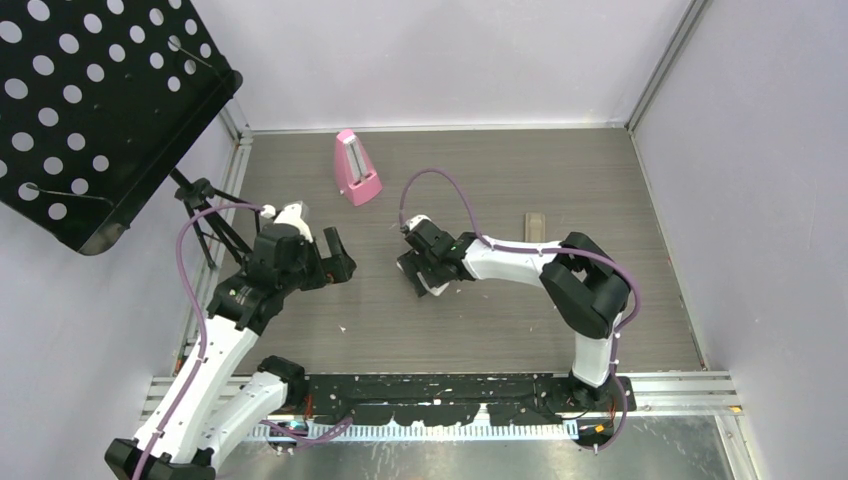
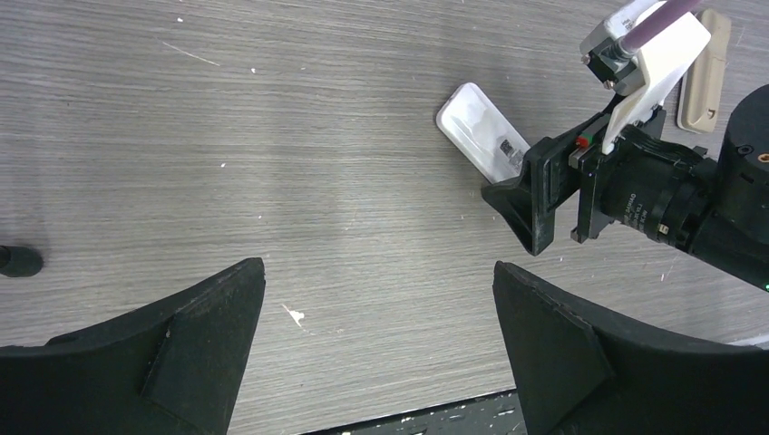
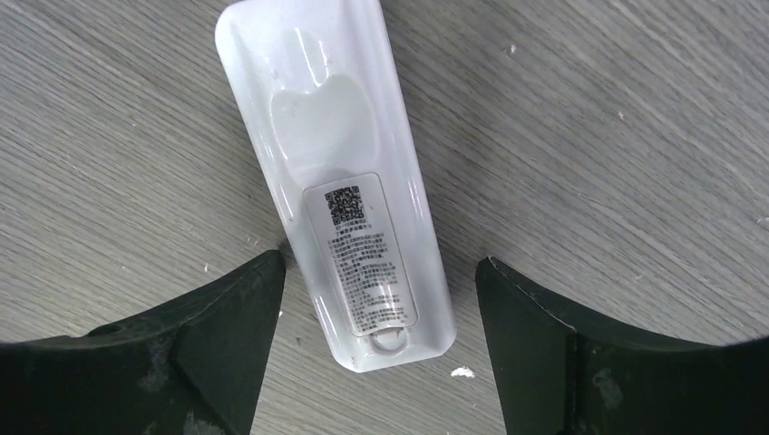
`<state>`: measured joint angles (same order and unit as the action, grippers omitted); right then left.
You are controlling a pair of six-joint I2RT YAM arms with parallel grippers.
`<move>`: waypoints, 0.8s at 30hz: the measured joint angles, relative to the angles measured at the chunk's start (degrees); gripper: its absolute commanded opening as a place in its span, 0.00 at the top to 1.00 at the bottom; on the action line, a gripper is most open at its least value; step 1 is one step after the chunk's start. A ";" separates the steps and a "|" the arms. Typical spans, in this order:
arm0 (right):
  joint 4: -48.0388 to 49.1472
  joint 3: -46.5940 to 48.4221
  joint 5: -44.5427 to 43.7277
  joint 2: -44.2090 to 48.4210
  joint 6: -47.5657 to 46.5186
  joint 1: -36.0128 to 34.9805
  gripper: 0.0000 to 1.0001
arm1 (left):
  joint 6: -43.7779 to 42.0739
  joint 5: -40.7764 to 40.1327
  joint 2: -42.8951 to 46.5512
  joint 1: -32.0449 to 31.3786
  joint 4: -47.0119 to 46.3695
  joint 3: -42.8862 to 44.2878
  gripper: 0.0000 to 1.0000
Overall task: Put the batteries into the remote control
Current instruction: Move the remote control to the center of the board.
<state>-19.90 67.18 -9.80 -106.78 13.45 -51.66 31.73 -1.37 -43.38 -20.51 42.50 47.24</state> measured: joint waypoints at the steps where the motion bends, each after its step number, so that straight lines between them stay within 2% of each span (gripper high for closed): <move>1: 0.17 0.00 0.02 0.00 0.00 -0.04 0.24 | -0.28 0.02 0.04 0.00 0.22 0.15 0.00; 3: 0.13 0.02 0.07 -0.13 0.07 -0.04 0.41 | -0.55 0.11 0.09 0.00 0.59 0.46 0.02; 4: 0.13 0.13 0.33 -0.37 0.39 0.00 0.45 | -0.68 0.13 0.13 0.00 0.74 0.59 0.02; 7: -0.15 0.85 0.39 -0.87 1.62 0.20 0.54 | -0.74 0.13 0.26 0.00 1.38 1.07 0.02; 9: -0.22 0.85 -0.52 -0.87 3.23 0.28 0.56 | -0.74 0.13 0.31 0.00 2.05 1.70 0.02; 16: -1.64 -0.59 -16.74 0.04 14.03 3.80 0.56 | -0.94 0.11 0.42 0.00 4.81 5.22 0.02; 20: -2.62 -4.63 -20.02 2.97 18.23 9.81 0.54 | -1.09 0.07 0.68 0.00 5.92 6.56 0.02; 22: -2.56 -5.25 -20.48 3.30 19.15 12.17 0.49 | -1.18 0.07 0.76 0.00 6.34 6.86 0.02; 24: -2.16 -5.33 -20.44 3.30 19.71 13.25 0.38 | -1.22 0.04 0.79 0.00 6.82 7.21 0.02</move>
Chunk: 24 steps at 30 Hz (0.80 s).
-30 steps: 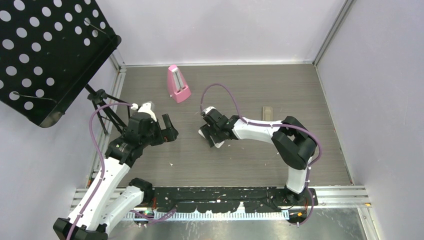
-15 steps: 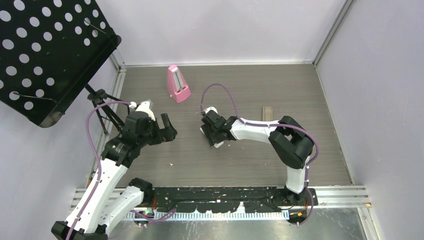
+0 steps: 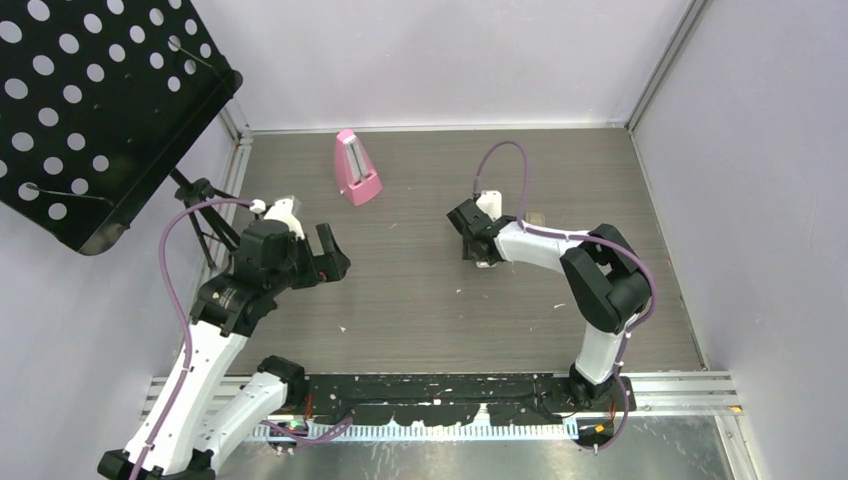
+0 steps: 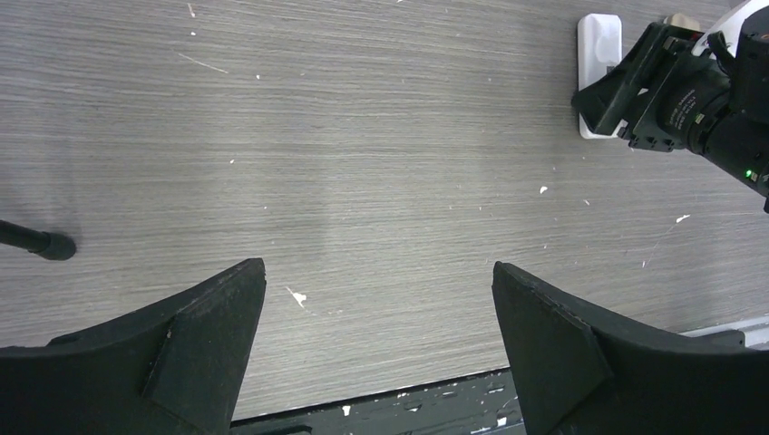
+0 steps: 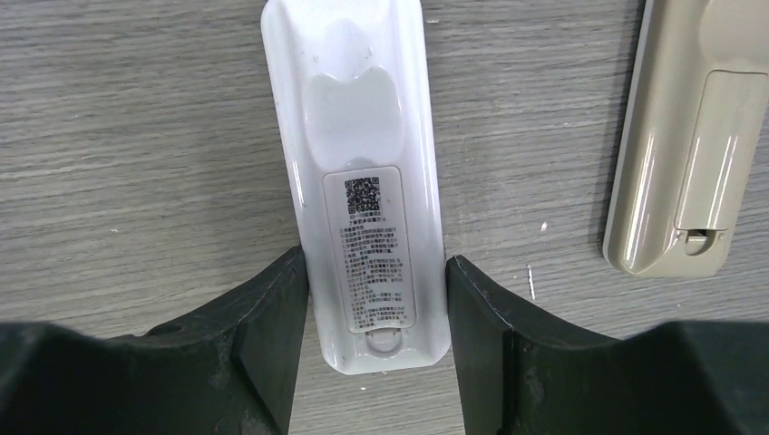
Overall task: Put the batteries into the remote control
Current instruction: Move the remote control to the center of the board, then reset both arms
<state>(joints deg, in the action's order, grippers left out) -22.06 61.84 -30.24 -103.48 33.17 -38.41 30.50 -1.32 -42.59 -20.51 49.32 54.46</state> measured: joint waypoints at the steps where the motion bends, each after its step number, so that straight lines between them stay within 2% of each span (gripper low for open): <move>1: 0.17 -0.04 0.20 0.00 0.09 0.22 0.31 | -0.04 0.00 -0.02 0.00 0.26 0.13 0.02; 4: 0.63 -0.15 0.66 0.07 0.35 0.31 0.17 | -0.46 -0.07 0.00 0.00 1.55 1.18 0.02; 5: 0.85 -0.35 0.87 0.33 0.33 0.31 0.15 | -0.59 -0.13 0.07 0.00 2.03 1.66 0.02; 9: 0.50 -2.56 2.03 3.34 0.22 0.28 0.13 | -1.01 -0.57 1.03 0.00 3.32 3.54 0.02; 12: -0.92 -4.07 2.45 9.20 0.26 0.28 0.13 | -1.03 -0.90 2.43 0.00 4.74 4.85 0.02; 16: -3.39 -5.95 1.95 23.12 0.59 0.28 0.13 | -1.01 -1.20 4.87 0.00 7.28 6.97 0.02; 20: -7.69 -7.85 -1.16 42.88 1.18 0.28 0.15 | -1.29 -1.66 8.68 0.00 9.97 9.57 0.02; 24: -12.20 -9.81 -7.74 63.08 -0.92 0.26 0.09 | -2.89 -2.69 14.29 0.00 12.13 12.85 0.02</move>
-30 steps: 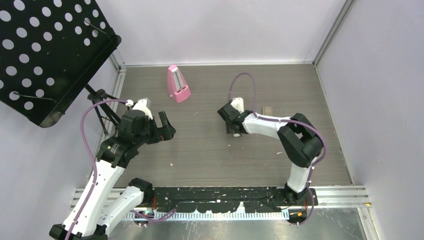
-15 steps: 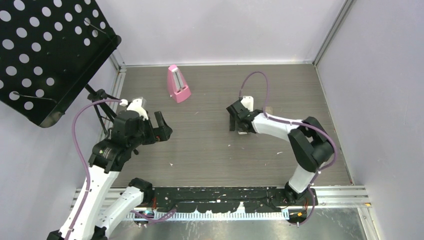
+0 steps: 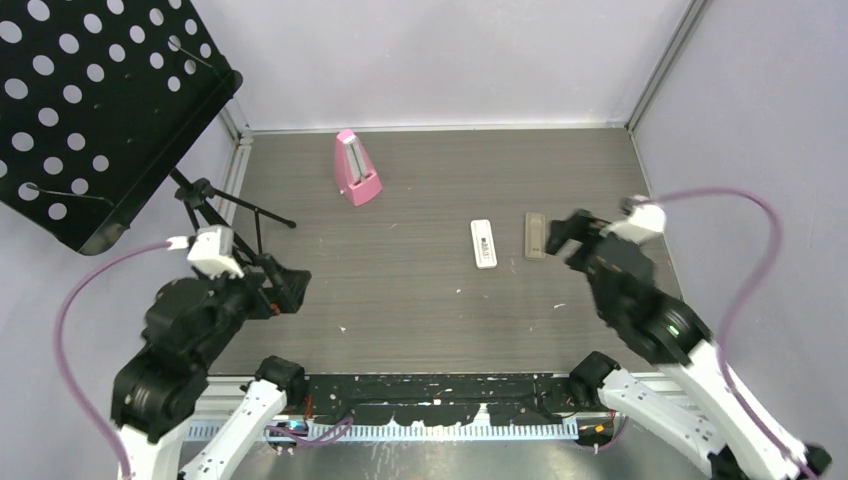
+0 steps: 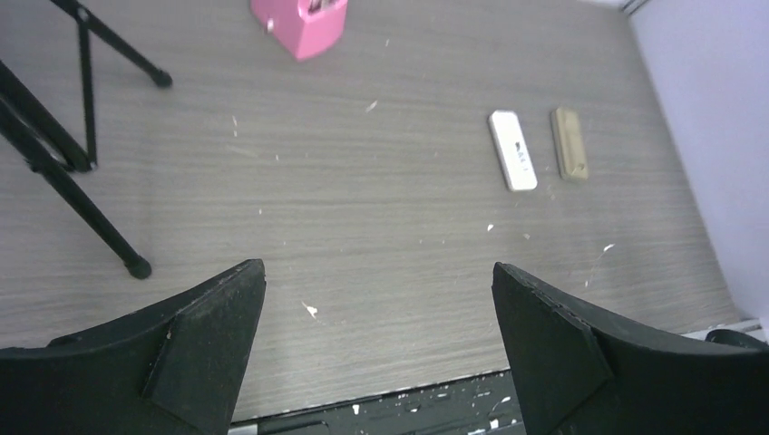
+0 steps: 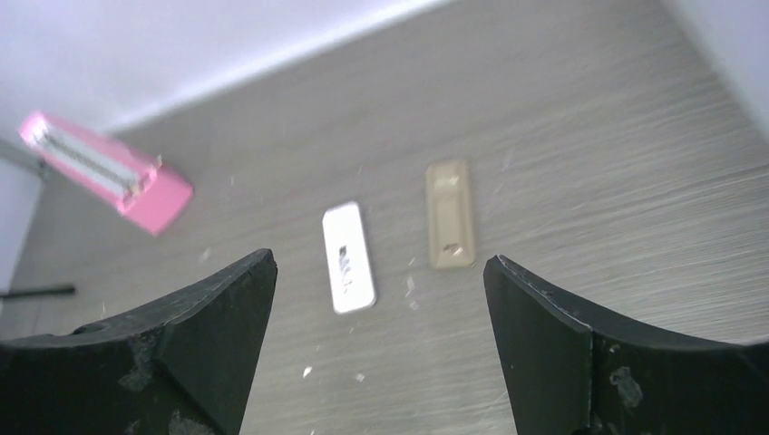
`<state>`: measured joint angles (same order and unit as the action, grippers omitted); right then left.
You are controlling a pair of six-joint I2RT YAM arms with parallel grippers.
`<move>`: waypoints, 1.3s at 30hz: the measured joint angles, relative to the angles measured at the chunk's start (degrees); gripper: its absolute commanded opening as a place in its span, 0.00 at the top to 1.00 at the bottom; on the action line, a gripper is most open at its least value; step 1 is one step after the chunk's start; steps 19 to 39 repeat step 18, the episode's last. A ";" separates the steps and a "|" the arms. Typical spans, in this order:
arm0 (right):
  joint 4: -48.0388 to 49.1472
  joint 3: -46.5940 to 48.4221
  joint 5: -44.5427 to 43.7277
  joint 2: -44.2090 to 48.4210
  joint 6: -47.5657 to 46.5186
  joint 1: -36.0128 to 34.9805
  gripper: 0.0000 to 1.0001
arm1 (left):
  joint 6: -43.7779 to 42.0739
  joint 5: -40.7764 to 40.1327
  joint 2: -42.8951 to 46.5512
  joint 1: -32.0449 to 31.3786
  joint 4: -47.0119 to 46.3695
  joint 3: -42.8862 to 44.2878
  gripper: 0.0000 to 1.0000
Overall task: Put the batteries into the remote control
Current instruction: Reset both arms
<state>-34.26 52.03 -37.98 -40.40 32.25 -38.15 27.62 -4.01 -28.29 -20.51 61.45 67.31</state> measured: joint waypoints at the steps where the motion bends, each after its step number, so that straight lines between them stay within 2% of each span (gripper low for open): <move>1: -1.33 -0.02 -2.01 4.28 -1.16 0.00 0.09 | -0.57 -0.24 1.44 0.00 0.26 1.07 0.02; 5: -6.34 2.73 -9.42 16.00 -5.53 0.02 0.08 | -2.51 -1.68 4.35 0.00 1.64 5.60 0.02; 15: -11.47 9.55 -19.47 24.41 -11.23 0.02 0.07 | -4.39 -4.50 5.60 0.00 6.03 8.00 0.02; 39: -11.52 9.88 -20.50 24.81 -11.54 0.02 0.07 | -4.74 -4.50 6.08 0.00 6.64 8.59 0.02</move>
